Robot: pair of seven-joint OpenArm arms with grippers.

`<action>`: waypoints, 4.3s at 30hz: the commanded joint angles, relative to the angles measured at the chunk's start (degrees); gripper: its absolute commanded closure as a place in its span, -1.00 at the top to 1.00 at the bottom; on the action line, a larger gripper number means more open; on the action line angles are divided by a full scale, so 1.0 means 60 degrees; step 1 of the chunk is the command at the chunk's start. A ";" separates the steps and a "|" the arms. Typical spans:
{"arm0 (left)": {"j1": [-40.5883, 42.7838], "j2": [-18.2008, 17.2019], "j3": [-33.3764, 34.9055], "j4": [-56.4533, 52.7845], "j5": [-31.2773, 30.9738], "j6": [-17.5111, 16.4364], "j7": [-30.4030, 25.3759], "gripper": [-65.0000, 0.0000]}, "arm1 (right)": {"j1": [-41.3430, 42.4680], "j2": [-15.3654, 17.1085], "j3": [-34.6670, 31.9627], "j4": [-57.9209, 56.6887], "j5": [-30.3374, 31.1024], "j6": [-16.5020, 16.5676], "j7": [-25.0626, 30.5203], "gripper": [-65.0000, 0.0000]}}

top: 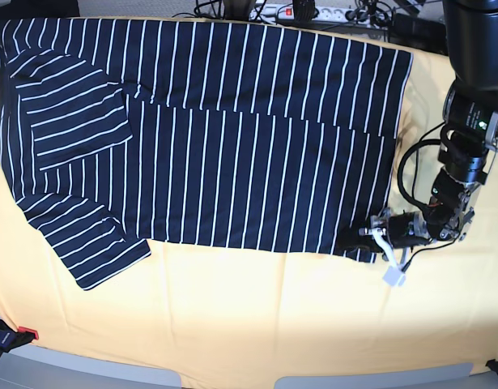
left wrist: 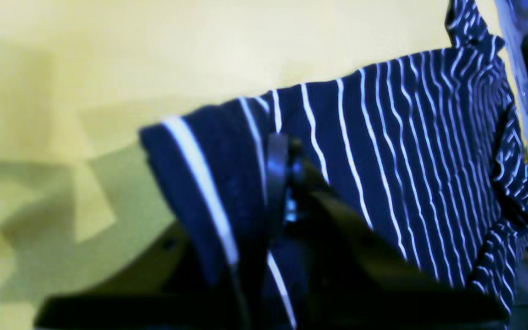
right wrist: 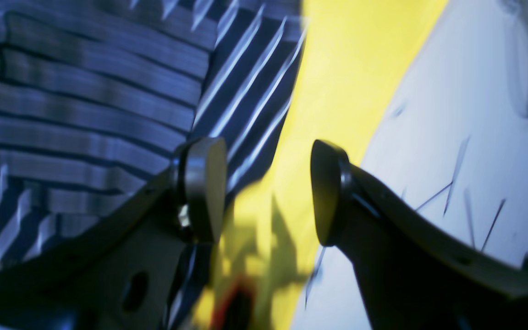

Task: Fold the T-shirt properly
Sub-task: 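Lower both grippers to the shirt's side edge, then grasp the shirt's side edge with both grippers, then lift the grasped edge and fold it toward the shirt's middle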

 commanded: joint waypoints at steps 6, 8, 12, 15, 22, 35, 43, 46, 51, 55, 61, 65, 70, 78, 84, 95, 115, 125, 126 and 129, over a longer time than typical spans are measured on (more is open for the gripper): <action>-0.0229 -0.0051 0.0036 0.0047 0.0211 0.0023 0.0171 -1.00 | 0.3162 -0.0973 -0.1519 -0.0758 -0.0623 -0.0299 0.0255 0.08; -0.0229 -0.0055 0.0036 0.0047 0.0237 0.0023 0.0175 -1.00 | 0.4255 -0.1151 -0.2554 -0.1541 -0.1188 -0.0295 0.0528 0.09; -0.0219 -0.0051 0.0036 0.0047 0.0499 0.0023 0.0168 -1.00 | 0.6706 -0.1191 -0.4422 -0.3530 -0.2058 -0.0590 0.0816 0.12; -0.0149 -0.0055 0.0036 0.0044 0.0503 0.0023 0.0171 -1.00 | 0.8404 -0.1195 -0.5326 -0.5315 -0.2160 -0.0561 0.0816 0.12; -0.0098 -0.0055 0.0036 0.0044 0.0499 0.0023 0.0138 -1.00 | 1.1522 -0.1453 -0.6331 -0.9661 -0.2157 -0.0020 0.0812 0.12; -0.0095 -0.0055 0.0036 0.0044 0.0499 0.0023 0.0142 -1.00 | 1.2309 -0.2943 -0.6328 -1.1311 -0.3031 -0.0020 0.1275 0.12; -0.0098 -0.0055 0.0036 0.0044 0.0495 0.0023 0.0138 -1.00 | 1.2305 -0.2845 -0.6328 -1.1311 -0.4054 -0.0020 0.2058 0.12; -0.0098 -0.0051 0.0036 0.0044 0.0488 0.0023 0.0131 -1.00 | 1.2305 -0.2834 -0.6328 -1.1311 -0.4288 -0.0273 0.2058 0.12; -0.0106 -0.0055 0.0036 0.0044 0.0492 0.0023 0.0131 -1.00 | 1.2313 -0.2907 -0.6331 -1.1311 -0.4065 -0.0020 0.2036 -0.45; -0.0149 -0.0055 0.0036 0.0044 0.0495 0.0023 0.0131 -1.00 | 1.2335 -0.2765 -0.6328 -1.1311 -0.3479 -0.0020 0.2211 -1.00; -0.0310 -0.0058 -0.0189 0.0047 0.0736 0.0023 -0.0120 -1.00 | 1.2422 -0.2404 -0.6328 -1.1264 -0.2929 -0.0020 0.2204 -1.00; -0.0495 -0.0051 -0.0991 0.0047 0.1665 0.0023 -0.0885 -1.00 | 1.2411 -0.2426 -0.6331 -1.1264 -0.3198 -0.0020 0.2208 -1.00; -0.0601 -0.0055 -0.1752 0.0047 0.2528 0.0023 -0.1486 -1.00 | 1.2429 -0.2514 -0.6346 -1.1264 -0.3377 -0.0020 0.2557 -1.00; -0.0579 -0.0047 -0.1829 0.0047 0.3588 0.0023 -0.2747 -1.00 | 1.2601 -0.2918 -0.6346 -1.1267 -0.4564 -0.0020 0.3493 -1.00; -0.0579 0.0047 -0.1829 0.0047 0.4379 0.0023 -0.3745 -1.00 | 1.3001 -0.3118 -0.6346 -1.1267 -0.5308 -0.0033 0.3898 -1.00; -0.0627 0.0514 -0.1829 0.0463 0.4331 0.0023 -0.3206 -1.00 | 1.3369 -0.2980 -0.7362 -1.1264 -0.5501 -0.0020 0.3920 -1.00; -0.0353 -0.0135 -0.1829 0.3381 0.0528 0.0023 0.2095 -1.00 | 1.1959 -0.2273 -0.7533 -0.9060 -0.3129 -0.0020 0.1213 -1.00; 0.0889 -0.0998 -0.1829 0.4637 0.0386 0.0023 0.2175 -1.00 | 1.1351 -0.2233 -0.7533 -0.8921 -0.3100 -0.0020 0.1162 -1.00; 0.1060 -0.1093 -0.1829 0.4830 0.0386 0.0023 0.2175 -1.00 | 1.1351 -0.2193 -0.7533 -0.8921 -0.3096 -0.0020 0.1158 -1.00; 0.1494 -0.1464 -0.1829 0.5417 0.0448 0.0023 0.2131 -1.00 | 1.1351 -0.2036 -0.7533 -0.8921 -0.2987 -0.0020 0.1126 -1.00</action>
